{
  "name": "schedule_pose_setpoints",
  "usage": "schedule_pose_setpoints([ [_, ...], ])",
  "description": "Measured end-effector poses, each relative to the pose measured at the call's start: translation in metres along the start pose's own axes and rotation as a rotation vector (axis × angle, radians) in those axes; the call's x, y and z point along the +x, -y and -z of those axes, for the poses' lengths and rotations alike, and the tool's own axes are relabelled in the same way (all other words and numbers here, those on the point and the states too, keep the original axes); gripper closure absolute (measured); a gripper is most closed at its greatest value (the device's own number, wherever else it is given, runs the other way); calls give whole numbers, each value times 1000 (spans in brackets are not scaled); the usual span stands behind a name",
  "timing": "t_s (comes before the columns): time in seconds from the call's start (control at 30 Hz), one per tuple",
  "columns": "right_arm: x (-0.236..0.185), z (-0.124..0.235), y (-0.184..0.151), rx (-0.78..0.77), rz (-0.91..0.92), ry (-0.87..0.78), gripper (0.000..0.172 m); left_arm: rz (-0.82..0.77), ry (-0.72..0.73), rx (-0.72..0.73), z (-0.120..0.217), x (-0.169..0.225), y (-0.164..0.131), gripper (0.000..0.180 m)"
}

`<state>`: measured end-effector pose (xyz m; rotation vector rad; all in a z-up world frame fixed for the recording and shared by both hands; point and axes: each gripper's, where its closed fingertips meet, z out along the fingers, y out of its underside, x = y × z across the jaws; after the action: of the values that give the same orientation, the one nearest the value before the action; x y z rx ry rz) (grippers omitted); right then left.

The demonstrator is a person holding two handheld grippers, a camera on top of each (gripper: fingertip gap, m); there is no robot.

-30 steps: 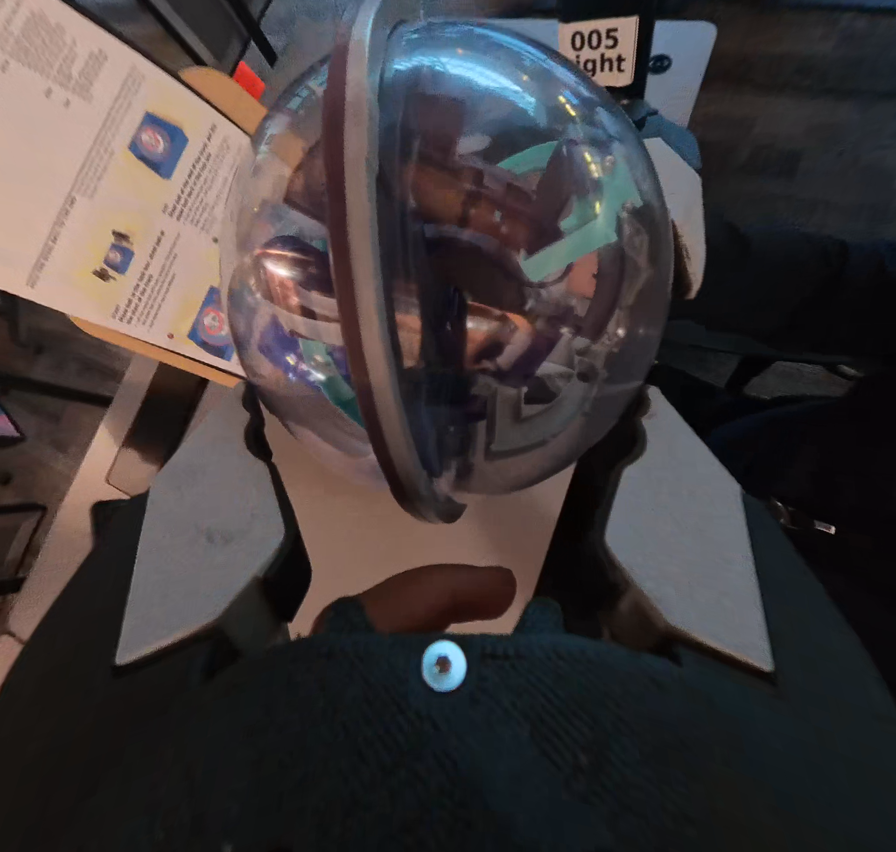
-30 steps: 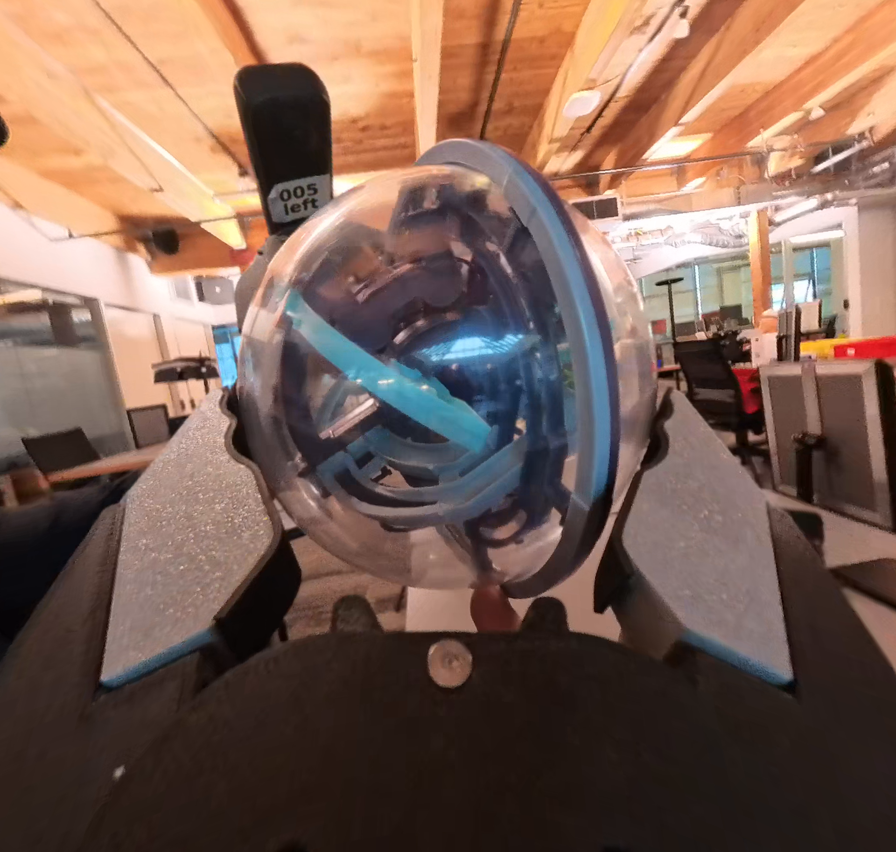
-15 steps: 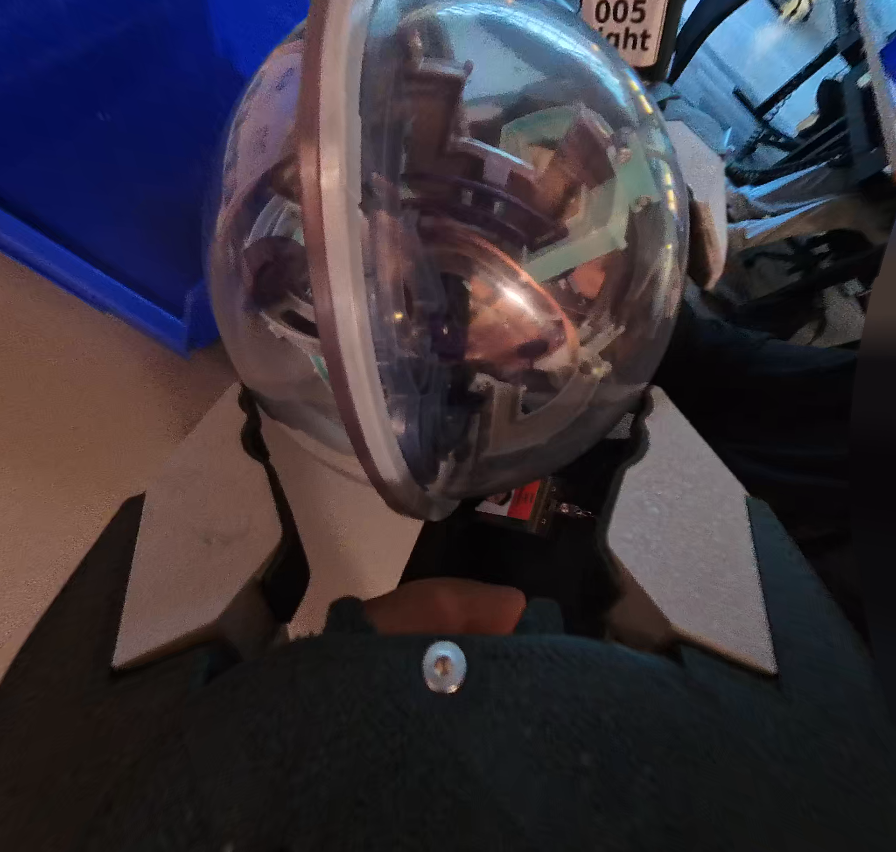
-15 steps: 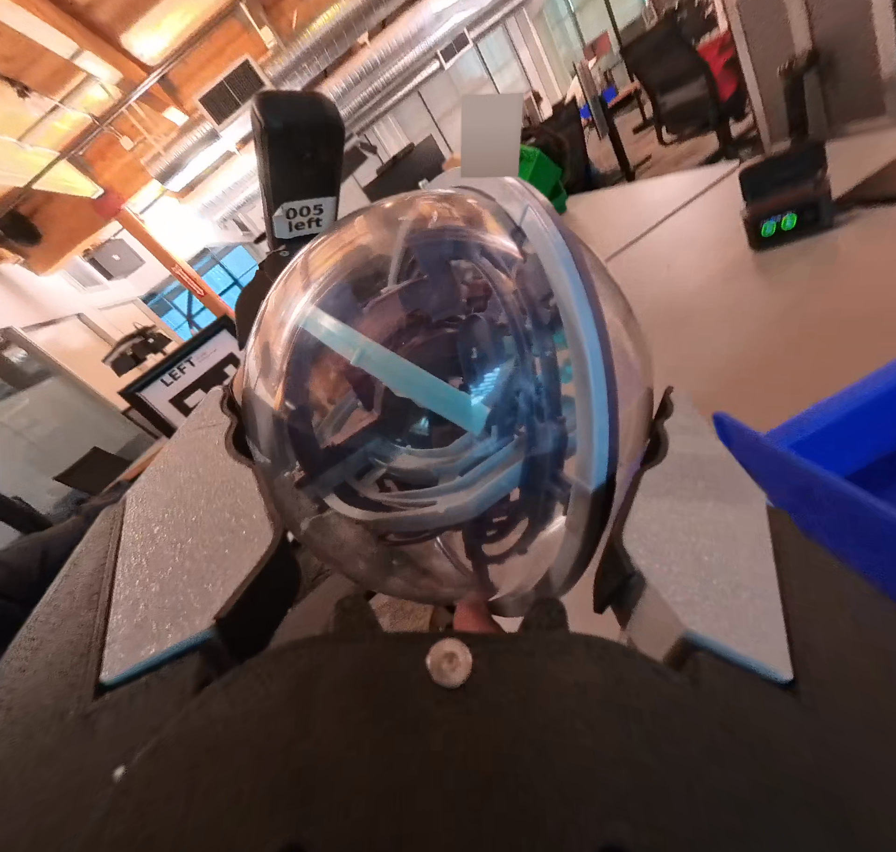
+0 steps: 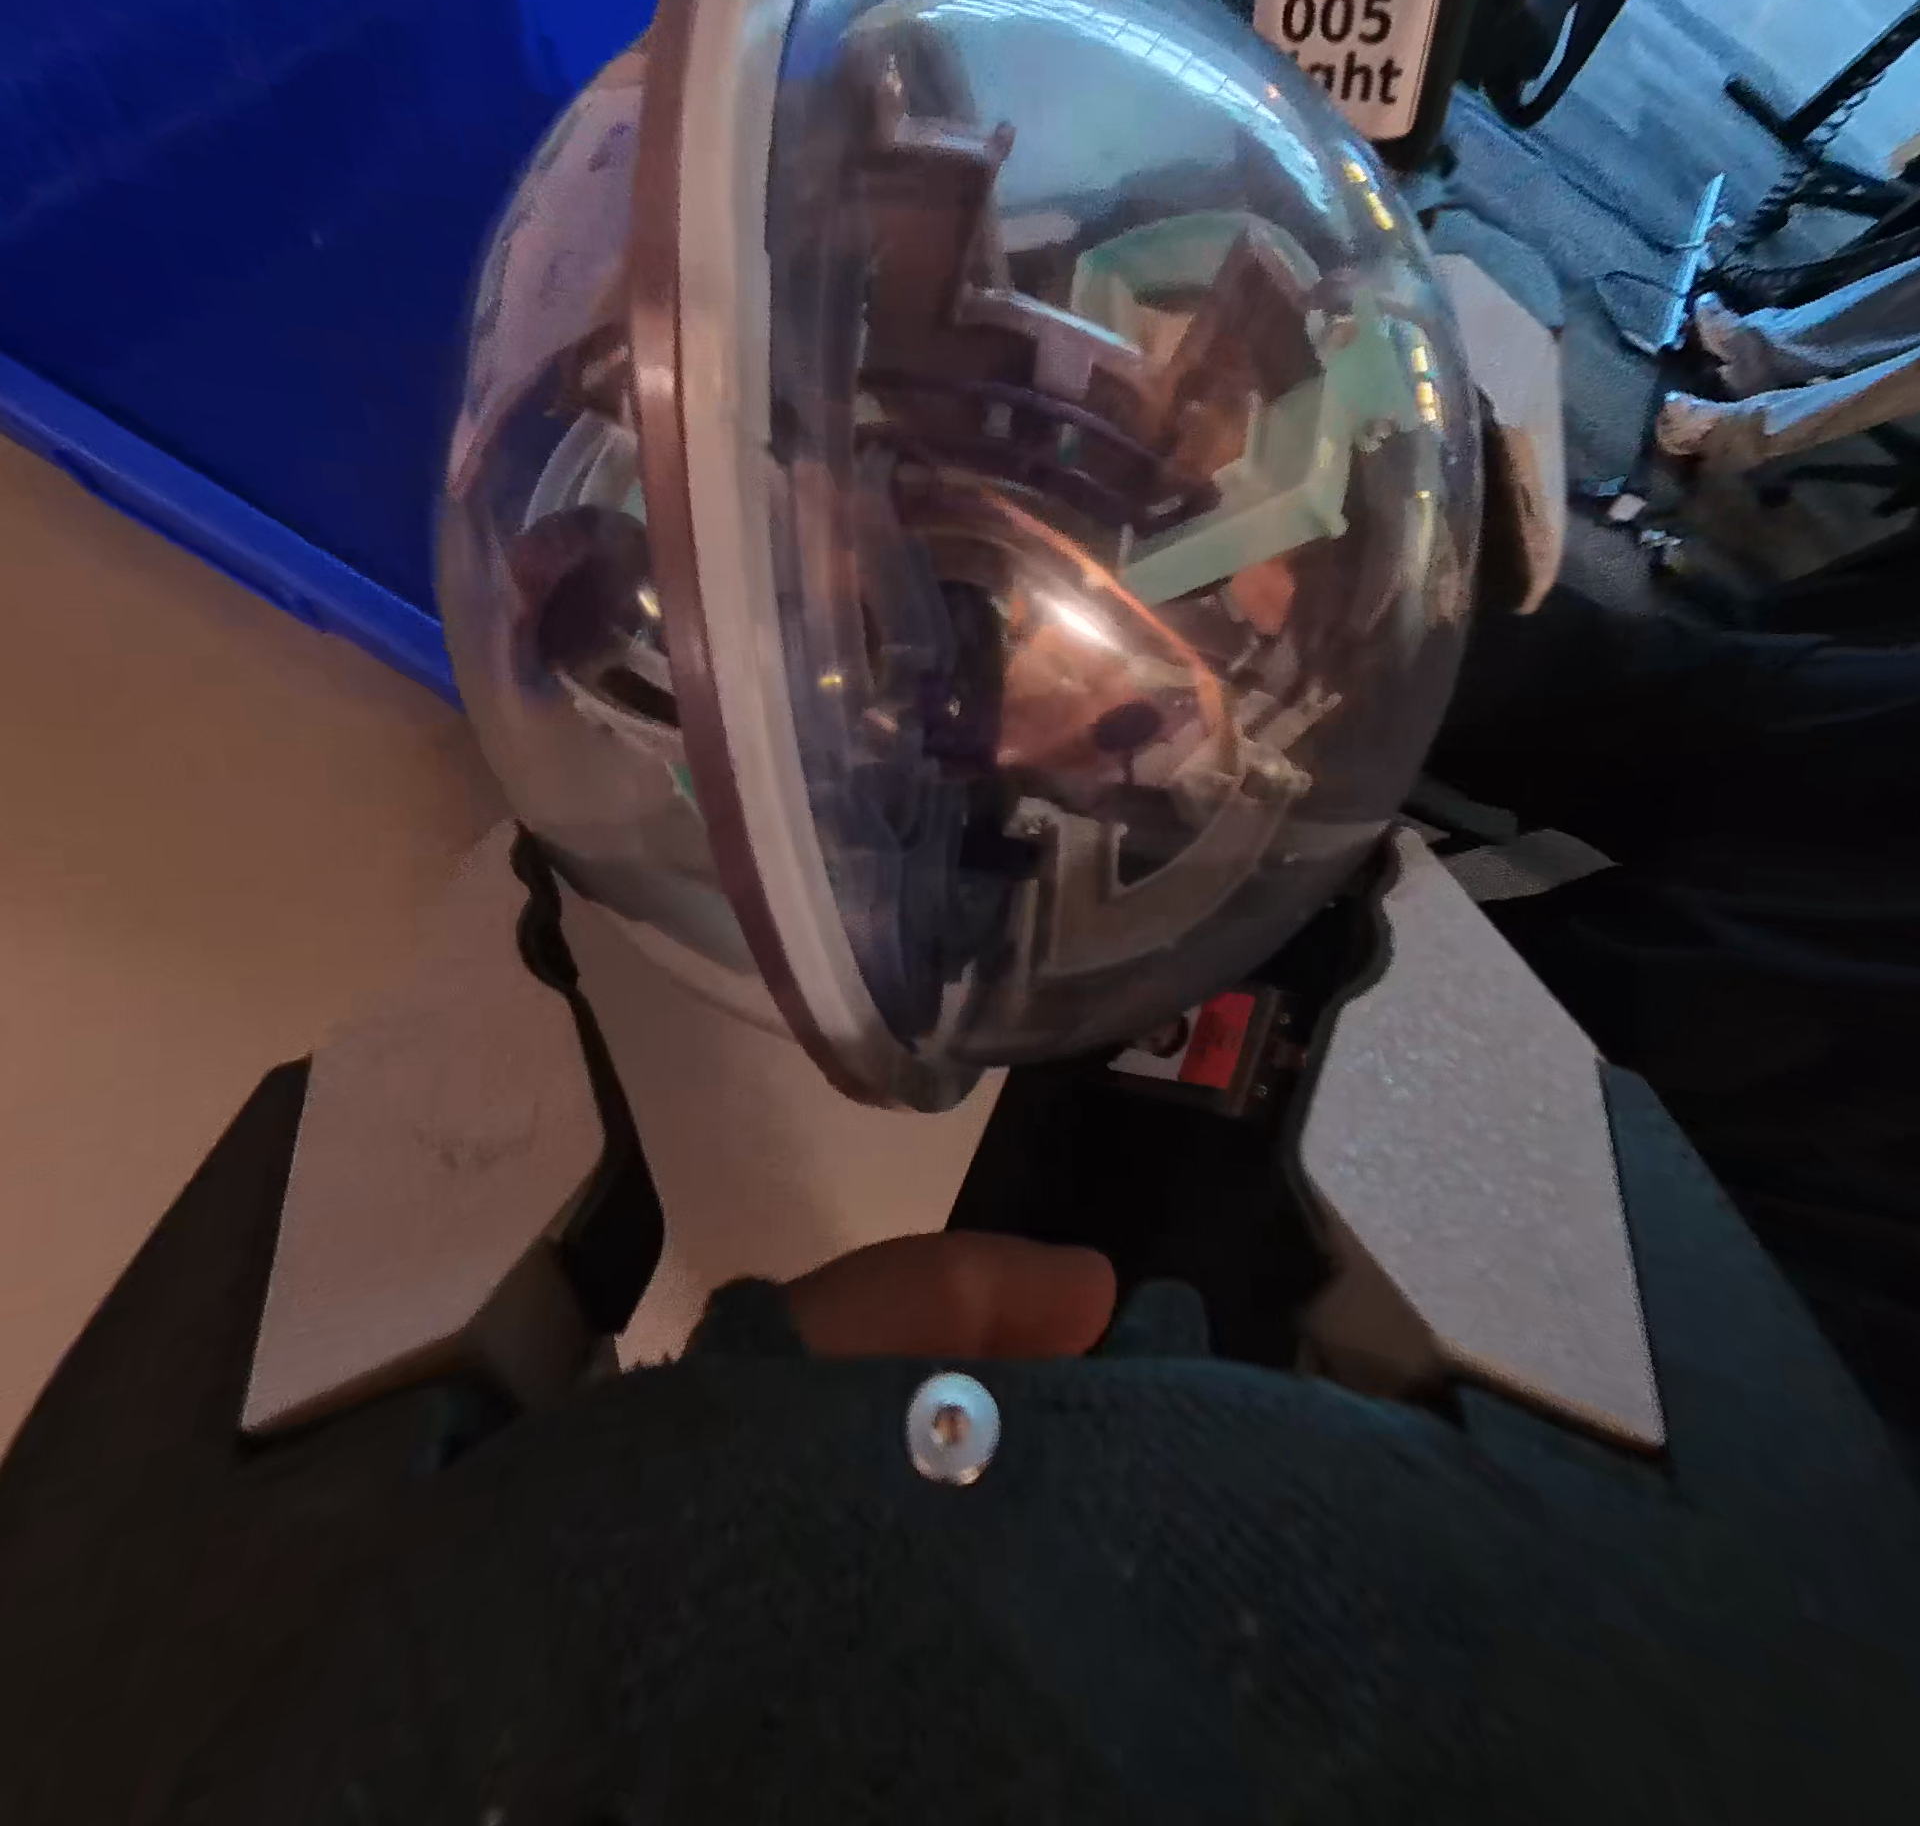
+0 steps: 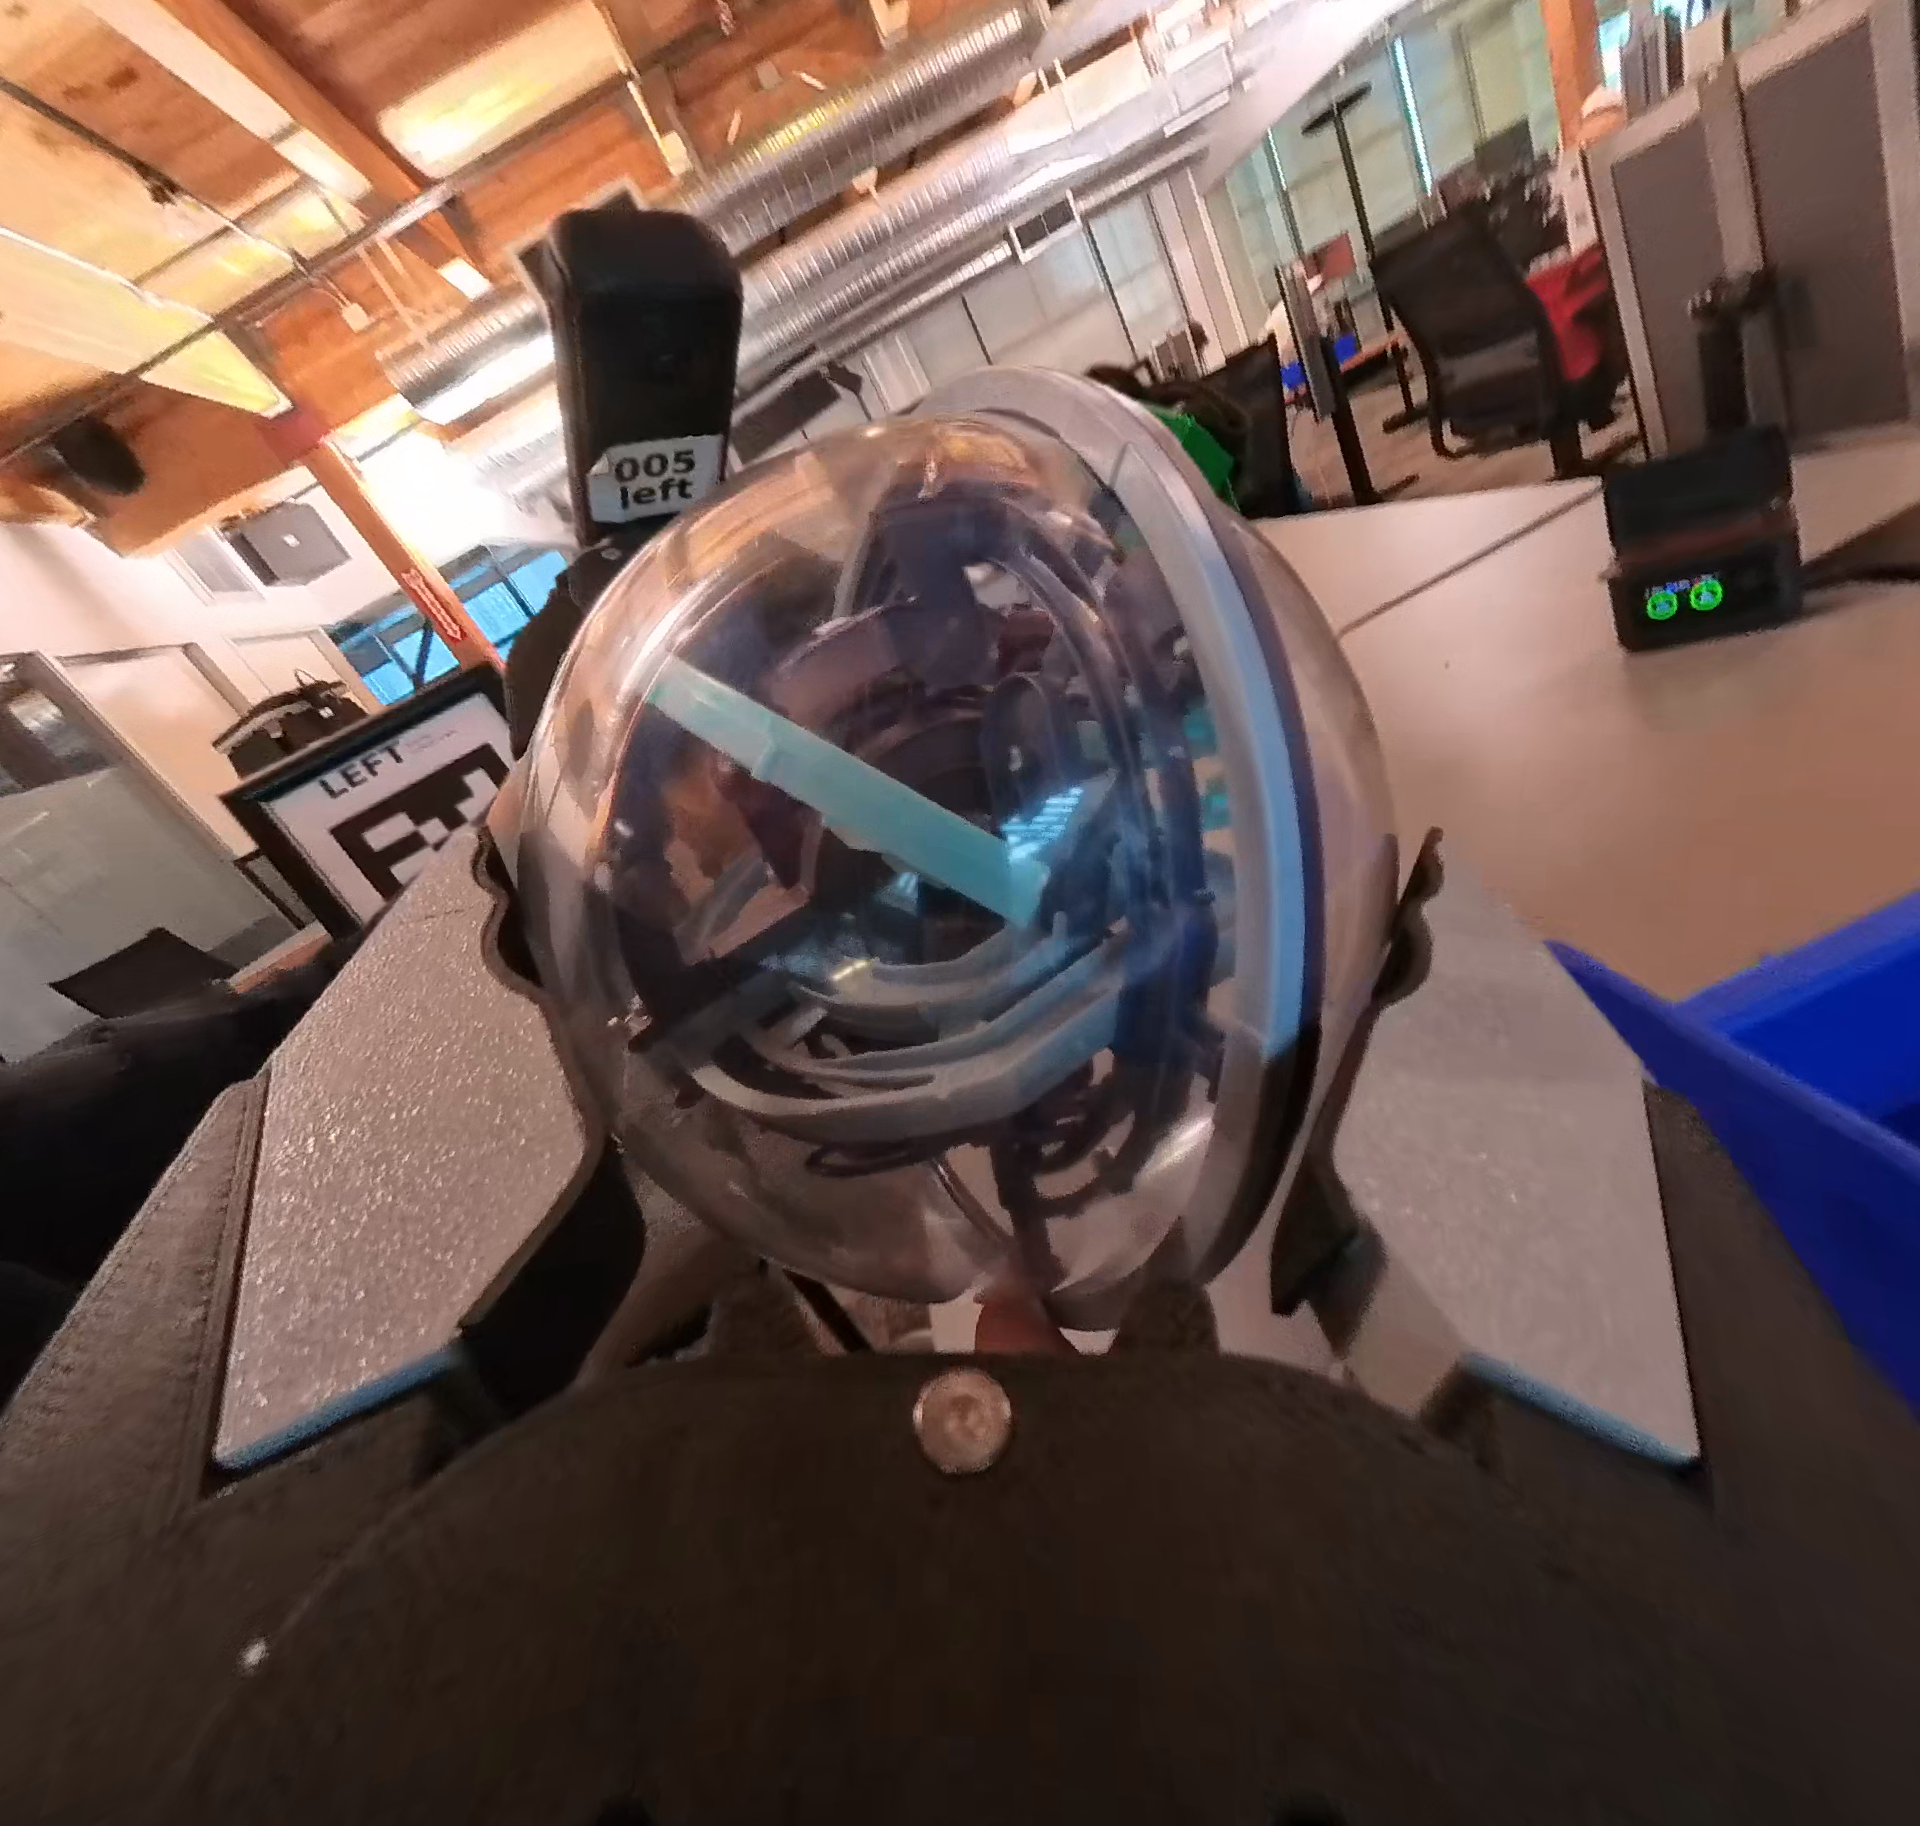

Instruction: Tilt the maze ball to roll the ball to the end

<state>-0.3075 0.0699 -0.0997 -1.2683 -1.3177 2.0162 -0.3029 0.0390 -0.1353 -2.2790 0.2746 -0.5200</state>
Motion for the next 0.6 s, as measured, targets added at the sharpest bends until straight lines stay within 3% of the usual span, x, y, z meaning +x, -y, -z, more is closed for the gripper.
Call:
schedule_pose_setpoints([
  [0.03,-3,1,5,19,13,9,15,-18,15,4,3,2,5,34],
  [0.6,-71,13,91,209,259,98,14,-292,178,85,56,49,85,34],
])
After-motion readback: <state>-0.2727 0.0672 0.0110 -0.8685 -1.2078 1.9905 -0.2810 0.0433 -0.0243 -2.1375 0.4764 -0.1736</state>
